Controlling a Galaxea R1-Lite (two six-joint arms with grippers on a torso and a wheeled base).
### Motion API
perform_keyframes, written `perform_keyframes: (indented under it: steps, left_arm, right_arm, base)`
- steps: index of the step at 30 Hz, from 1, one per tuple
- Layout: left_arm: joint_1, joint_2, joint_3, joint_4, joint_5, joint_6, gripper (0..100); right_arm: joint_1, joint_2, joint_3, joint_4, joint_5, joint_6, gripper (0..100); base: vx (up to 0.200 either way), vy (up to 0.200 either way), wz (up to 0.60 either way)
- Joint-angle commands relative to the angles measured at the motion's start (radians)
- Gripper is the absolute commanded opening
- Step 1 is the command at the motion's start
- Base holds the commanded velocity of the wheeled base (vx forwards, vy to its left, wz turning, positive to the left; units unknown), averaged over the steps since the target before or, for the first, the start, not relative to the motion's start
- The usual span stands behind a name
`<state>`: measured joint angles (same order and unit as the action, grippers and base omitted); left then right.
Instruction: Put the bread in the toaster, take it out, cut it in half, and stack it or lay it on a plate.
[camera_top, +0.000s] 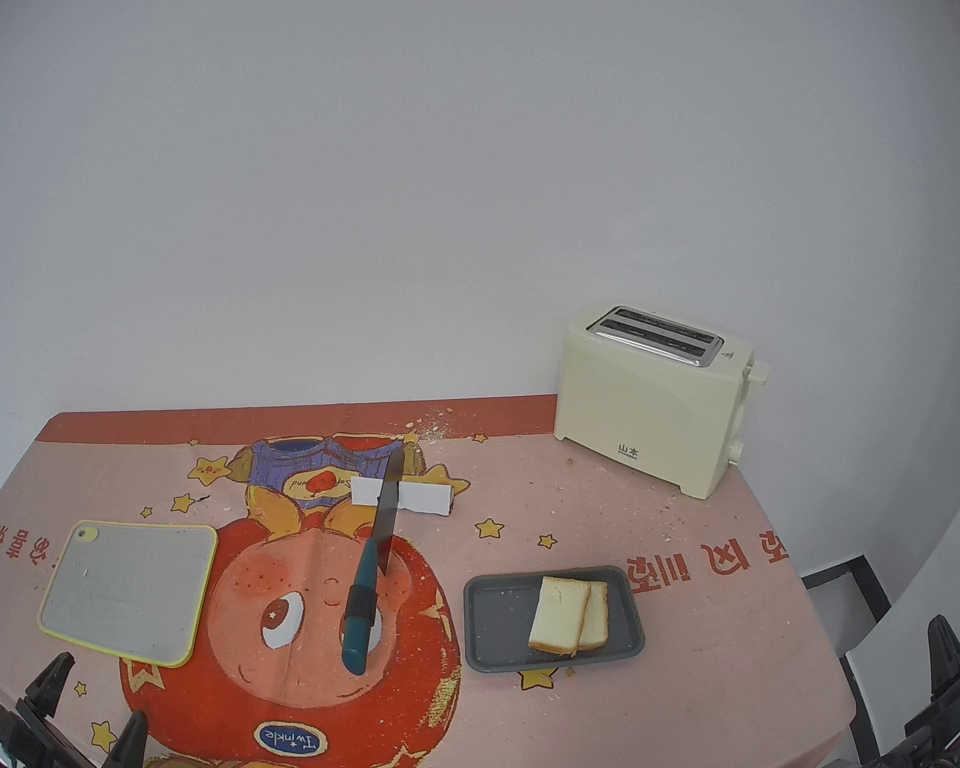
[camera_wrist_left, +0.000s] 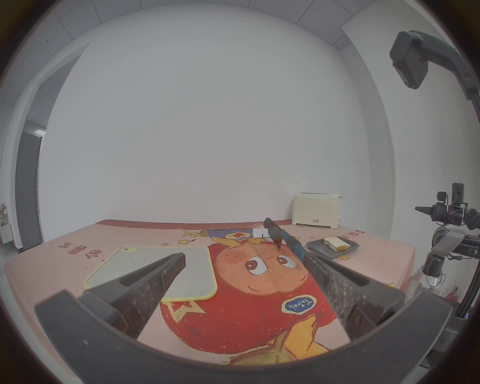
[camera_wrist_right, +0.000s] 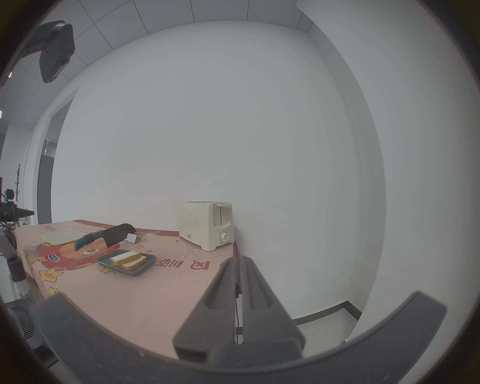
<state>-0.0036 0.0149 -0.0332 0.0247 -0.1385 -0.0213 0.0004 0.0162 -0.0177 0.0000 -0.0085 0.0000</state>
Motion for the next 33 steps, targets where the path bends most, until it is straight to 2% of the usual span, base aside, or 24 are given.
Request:
perform_keyframes:
  steps: [1, 4, 6, 8, 9, 13, 15, 18, 22, 24, 29, 33]
  left_arm:
    - [-0.003, -0.003, 0.032, -0.019, 0.111, 0.044, 100]
    - [-0.003, -0.003, 0.033, -0.020, 0.111, 0.049, 100]
    - [-0.003, -0.003, 0.033, -0.020, 0.114, 0.043, 100]
    - [-0.001, -0.003, 0.033, -0.020, 0.114, 0.043, 100]
    - [0.001, -0.003, 0.033, -0.020, 0.114, 0.043, 100]
    - [0.001, -0.003, 0.033, -0.020, 0.117, 0.037, 100]
    - [0.001, -0.003, 0.033, -0.022, 0.134, 0.017, 100]
    - [0.001, -0.003, 0.033, -0.023, 0.146, 0.014, 100]
    - [-0.001, -0.003, 0.033, -0.026, 0.140, 0.023, 100]
    - [-0.001, -0.003, 0.033, -0.025, 0.142, 0.024, 100]
    - [-0.001, -0.003, 0.033, -0.025, 0.145, 0.017, 100]
    - [0.001, -0.003, 0.033, -0.025, 0.146, 0.017, 100]
  right_arm:
    - [0.001, -0.016, 0.016, 0.000, 0.004, 0.002, 0]
    - [0.001, -0.016, 0.016, -0.002, 0.013, -0.005, 0]
    - [0.000, -0.016, 0.013, -0.002, 0.035, -0.048, 0]
    - [0.000, -0.016, 0.016, -0.003, 0.044, -0.063, 0]
    - [-0.002, -0.016, 0.016, -0.003, 0.045, -0.061, 0]
    - [0.000, -0.013, 0.013, 0.003, 0.022, 0.006, 0]
    - [-0.010, -0.004, 0.013, 0.005, -0.001, 0.028, 0]
    - [-0.003, -0.010, 0.015, 0.002, -0.016, 0.018, 0]
    - [0.000, -0.010, 0.016, 0.002, 0.002, -0.008, 0]
    - [0.000, -0.012, 0.016, 0.000, 0.010, -0.003, 0]
    - [0.000, -0.012, 0.015, -0.002, -0.005, 0.021, 0]
    - [0.000, -0.012, 0.015, -0.002, -0.007, 0.020, 0]
  base:
    - [0.000, 0.000, 0.00]
    - [0.000, 0.000, 0.00]
    - [0.000, 0.000, 0.00]
    - [0.000, 0.000, 0.00]
    - [0.000, 0.000, 0.00]
    - [0.000, 0.000, 0.00]
    - [0.000, 0.000, 0.00]
    - [0.000, 0.000, 0.00]
    - [0.000, 0.000, 0.00]
    - [0.000, 0.000, 0.00]
    - [0.000, 0.000, 0.00]
    - [0.000, 0.000, 0.00]
